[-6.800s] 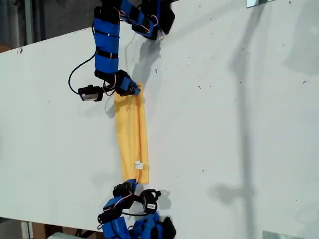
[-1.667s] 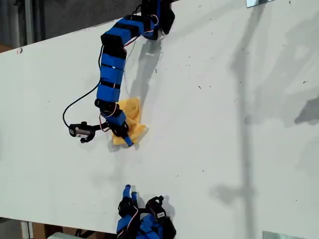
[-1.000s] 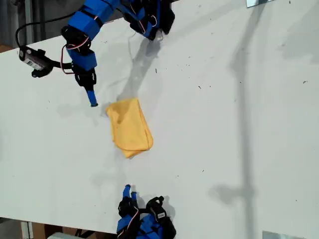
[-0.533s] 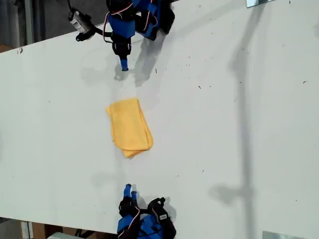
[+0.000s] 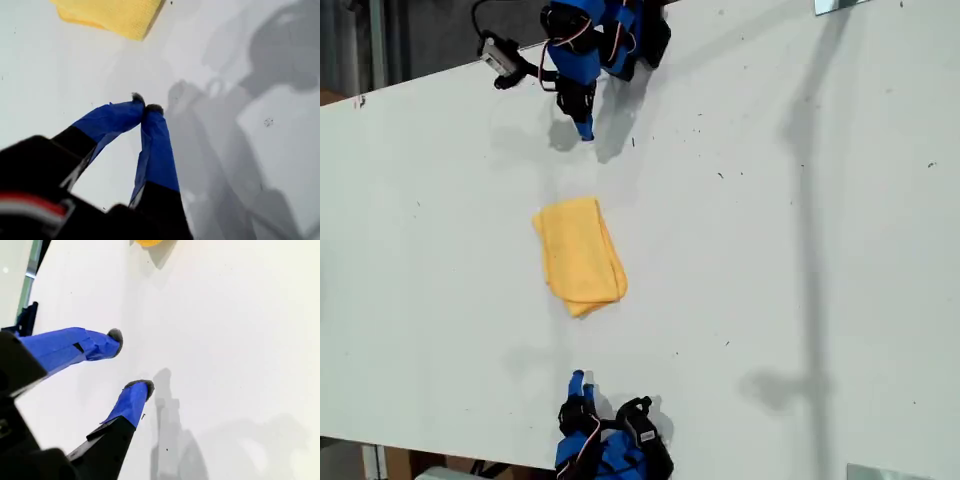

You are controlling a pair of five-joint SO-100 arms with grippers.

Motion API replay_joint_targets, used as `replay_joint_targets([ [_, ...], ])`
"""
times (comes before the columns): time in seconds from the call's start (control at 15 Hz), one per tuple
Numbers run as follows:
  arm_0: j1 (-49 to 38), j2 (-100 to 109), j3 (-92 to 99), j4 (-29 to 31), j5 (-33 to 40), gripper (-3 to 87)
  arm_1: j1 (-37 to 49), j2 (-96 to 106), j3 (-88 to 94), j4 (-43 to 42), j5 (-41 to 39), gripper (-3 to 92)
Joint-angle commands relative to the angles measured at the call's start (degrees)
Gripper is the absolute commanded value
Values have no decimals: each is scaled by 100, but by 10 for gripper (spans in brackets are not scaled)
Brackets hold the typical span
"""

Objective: Grasp corners of a square towel and fold twice.

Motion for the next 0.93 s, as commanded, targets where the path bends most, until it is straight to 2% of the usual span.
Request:
replay_joint_targets([
  [0.0,70,35,-18,70,9,157,-255,-132,-97,-606,-18,0],
  [0.07,53,35,-18,70,9,157,-360,-747,-475,-1169,-237,73],
  [0.13,9,35,-18,70,9,157,-308,-2188,-1213,-1529,-343,100],
  [0.2,18,35,-18,70,0,156,-343,-3946,-1978,-2153,-589,100],
  [0.33,-9,35,-9,70,9,154,-272,-6979,-3700,-2610,-967,104],
  [0.47,18,35,-9,70,18,153,88,-8490,-5309,-1986,-1274,87],
  [0.67,26,35,-9,70,35,151,431,-10951,-8042,-606,-1723,132],
  [0.87,35,35,-9,70,35,146,562,-11804,-8886,-510,-1925,171],
])
